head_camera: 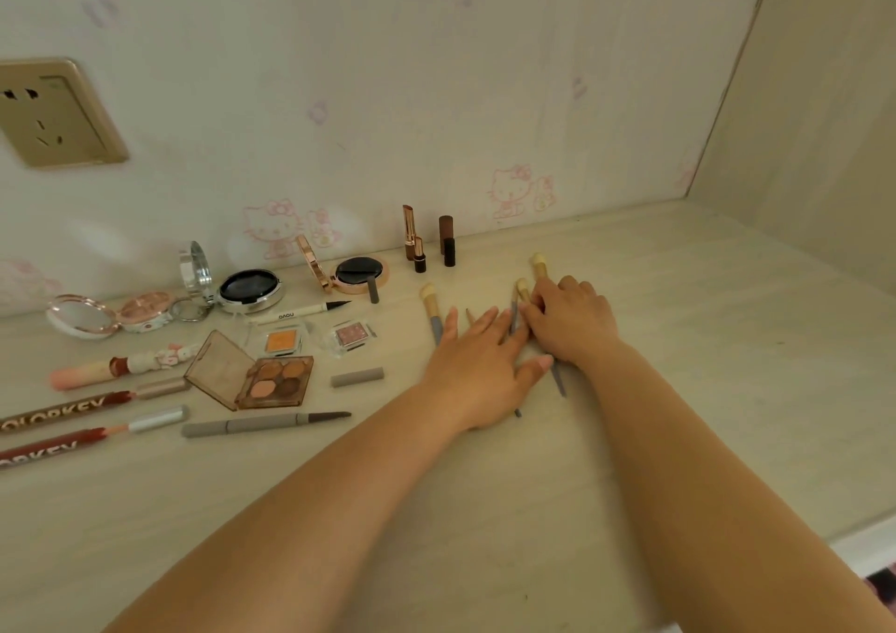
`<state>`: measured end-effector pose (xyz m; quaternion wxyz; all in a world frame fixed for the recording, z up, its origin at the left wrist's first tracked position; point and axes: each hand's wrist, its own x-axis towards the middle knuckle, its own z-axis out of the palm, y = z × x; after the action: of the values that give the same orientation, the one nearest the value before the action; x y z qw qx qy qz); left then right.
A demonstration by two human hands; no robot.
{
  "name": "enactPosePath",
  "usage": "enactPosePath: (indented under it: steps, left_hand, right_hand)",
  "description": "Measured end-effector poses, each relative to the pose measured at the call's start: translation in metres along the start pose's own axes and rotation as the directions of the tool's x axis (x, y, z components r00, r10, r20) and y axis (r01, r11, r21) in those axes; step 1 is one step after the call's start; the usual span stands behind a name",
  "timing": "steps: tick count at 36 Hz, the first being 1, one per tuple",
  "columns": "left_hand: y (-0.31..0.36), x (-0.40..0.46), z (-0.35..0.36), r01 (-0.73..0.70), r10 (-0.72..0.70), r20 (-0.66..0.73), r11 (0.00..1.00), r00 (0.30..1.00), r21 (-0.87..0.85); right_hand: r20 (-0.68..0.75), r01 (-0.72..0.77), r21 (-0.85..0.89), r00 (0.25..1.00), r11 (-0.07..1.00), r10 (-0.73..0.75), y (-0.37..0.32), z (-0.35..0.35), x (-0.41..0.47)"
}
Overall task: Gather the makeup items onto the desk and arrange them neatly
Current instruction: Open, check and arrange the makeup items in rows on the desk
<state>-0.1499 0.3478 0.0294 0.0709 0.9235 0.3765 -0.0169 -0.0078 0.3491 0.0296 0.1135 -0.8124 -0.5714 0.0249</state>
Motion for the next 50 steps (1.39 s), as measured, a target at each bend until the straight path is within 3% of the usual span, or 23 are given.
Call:
enactPosePath:
  steps: [7, 16, 32, 41, 46, 50]
  left_hand:
    - [-0.008, -0.017, 0.007, 0.006, -0.006, -0.086, 1.000, 0.996, 0.000]
    - [-0.018, -0.032, 0.005, 0.191, -0.186, -0.104, 0.981, 0.977, 0.033]
    - [-0.031, -0.003, -0.018, 0.034, -0.057, 0.071, 0.956, 0.996, 0.291]
    - [-0.031, 0.011, -0.022, 0.017, -0.045, 0.143, 0.982, 0.989, 0.187]
    - [-0.036, 0.009, -0.020, -0.023, 0.020, 0.048, 0.998, 0.999, 0.058]
    - [-0.033, -0.014, -0.031, -0.096, 0.061, -0.231, 0.985, 0.971, -0.146]
  right_hand:
    - [0.039, 0.089, -0.009, 0.995, 0.996, -0.089, -0.007, 0.000, -0.004]
    - [0.044, 0.095, -0.048, 0.995, 0.994, -0.093, -0.014, 0.000, -0.006]
    - [0.085, 0.097, -0.012, 0.992, 0.995, -0.096, 0.003, -0.011, -0.012]
    - [0.055, 0.073, -0.062, 0.996, 0.995, -0.070, 0.013, -0.011, -0.041]
    - [0.001, 0.089, -0.051, 0.996, 0.995, -0.089, 0.012, -0.009, -0.050]
    - [-0.019, 0.059, 0.122, 0.998, 0.991, -0.057, 0.013, -0.008, -0.049]
